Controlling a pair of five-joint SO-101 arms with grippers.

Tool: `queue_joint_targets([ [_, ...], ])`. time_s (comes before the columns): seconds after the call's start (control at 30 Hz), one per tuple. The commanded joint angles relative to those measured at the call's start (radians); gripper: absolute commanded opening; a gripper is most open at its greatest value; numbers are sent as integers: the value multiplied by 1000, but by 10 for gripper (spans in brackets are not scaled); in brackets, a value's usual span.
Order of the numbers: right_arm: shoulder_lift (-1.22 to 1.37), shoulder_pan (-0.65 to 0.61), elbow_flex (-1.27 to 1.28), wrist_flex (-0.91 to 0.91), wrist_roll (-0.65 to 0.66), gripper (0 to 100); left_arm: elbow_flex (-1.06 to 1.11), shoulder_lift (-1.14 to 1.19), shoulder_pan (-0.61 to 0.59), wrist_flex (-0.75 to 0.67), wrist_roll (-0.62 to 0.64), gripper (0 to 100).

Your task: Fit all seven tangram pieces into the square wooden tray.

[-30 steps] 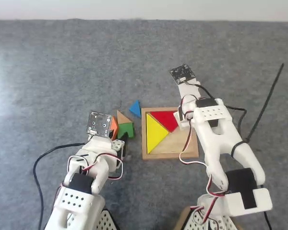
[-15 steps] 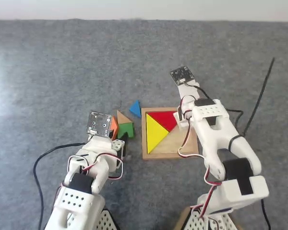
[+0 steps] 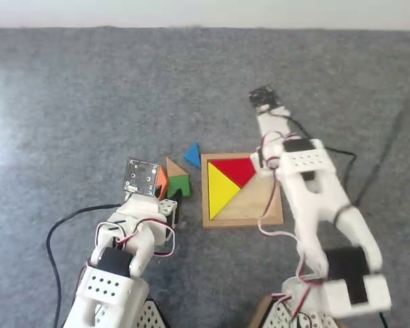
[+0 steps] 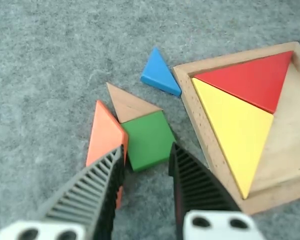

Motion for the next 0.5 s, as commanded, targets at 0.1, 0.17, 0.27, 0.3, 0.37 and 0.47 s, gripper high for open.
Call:
queue_joint_targets([
  [0.1,-280,87,193,-64,-46,270,-12,-14,0,2,6,145],
  [0.17,-306,110,249,-82,-46,270,-12,-14,0,2,6,145],
  [0.27,-318,183,285,-54,-48,270,-12,-14,0,2,6,145],
  [0.3,-318,216,290,-38,-48,270,-12,-14,0,2,6,145],
  [0.37,-315,277,296,-12,-49,270,-12,-14,0,2,6,145],
  [0.47,-312,341,359,-47,-54,241,-12,-14,0,2,6,145],
])
